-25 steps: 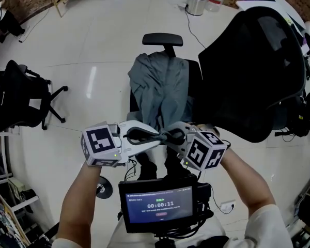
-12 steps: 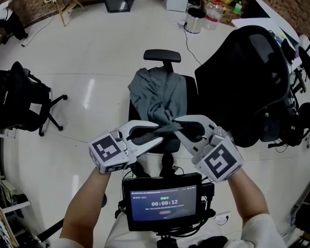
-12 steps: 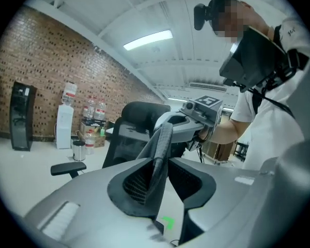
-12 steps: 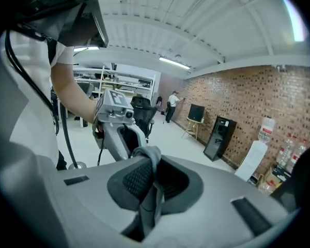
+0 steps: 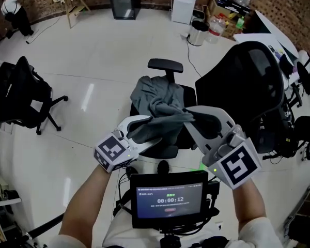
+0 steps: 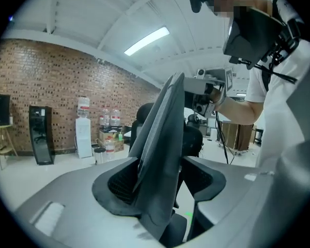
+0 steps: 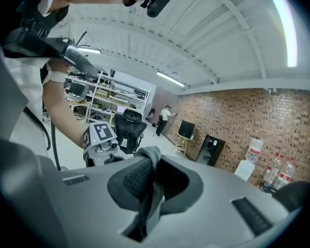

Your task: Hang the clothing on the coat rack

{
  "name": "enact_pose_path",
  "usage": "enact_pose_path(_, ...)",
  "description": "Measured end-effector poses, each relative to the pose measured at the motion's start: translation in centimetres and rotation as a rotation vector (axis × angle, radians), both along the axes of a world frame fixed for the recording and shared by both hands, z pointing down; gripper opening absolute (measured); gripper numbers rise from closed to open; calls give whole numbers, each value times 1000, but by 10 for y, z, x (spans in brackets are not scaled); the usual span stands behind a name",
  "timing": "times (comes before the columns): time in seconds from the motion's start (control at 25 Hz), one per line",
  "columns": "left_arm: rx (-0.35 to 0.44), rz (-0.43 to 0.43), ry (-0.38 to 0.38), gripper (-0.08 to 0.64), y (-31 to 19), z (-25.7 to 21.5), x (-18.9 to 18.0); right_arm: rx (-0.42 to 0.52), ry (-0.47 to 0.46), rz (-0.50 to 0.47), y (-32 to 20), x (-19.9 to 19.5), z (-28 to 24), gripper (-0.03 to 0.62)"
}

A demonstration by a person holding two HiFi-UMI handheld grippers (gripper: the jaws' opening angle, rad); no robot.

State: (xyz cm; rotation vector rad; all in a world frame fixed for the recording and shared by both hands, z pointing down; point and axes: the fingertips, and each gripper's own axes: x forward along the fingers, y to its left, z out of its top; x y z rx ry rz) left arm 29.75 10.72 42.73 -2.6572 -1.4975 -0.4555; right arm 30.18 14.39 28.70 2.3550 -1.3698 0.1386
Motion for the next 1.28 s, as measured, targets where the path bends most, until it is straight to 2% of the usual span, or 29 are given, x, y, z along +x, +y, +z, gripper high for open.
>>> enact_pose_path(0.16,28,-31,38,273,-13,-5,16,-11,59,9,3,3,-25,14)
enact_pose_path(0.32,-21,-30,75,273,-19,-30,30,-24,121,7,7,6,-47,14)
enact_pose_path(0.44,-52,28,76,273,-23,-48,29,-30,154,10,11,7,-60,14)
enact_pose_path(0.56,-44,102,65,273,-21,-54,25,-28,191,1,13,7,-69,14)
enact_pose_path(0.72,-51,176,-9,273,-24,-55,20,-23,196,19,21,7,-74,14)
enact_pose_path(0.84,-2,168,18,273,-20,-52,23,-22,200,24,23,9,-77,14)
enact_pose_path(1.04,72,136,59,258,19,-18,30,-5,216,9,15,11,-82,14)
enact_pose_path(1.12,59,90,59,217,25,-12,44,-15,231,0,12,13,-85,14)
enact_pose_path(1.16,45,69,57,153,24,-13,50,-24,240,1,12,15,-85,14)
enact_pose_path(1.2,35,51,55,37,20,-15,55,-30,242,11,14,18,-84,14)
enact_pose_path(1.28,22,17,51,23,7,-24,59,-22,222,52,21,27,-83,14)
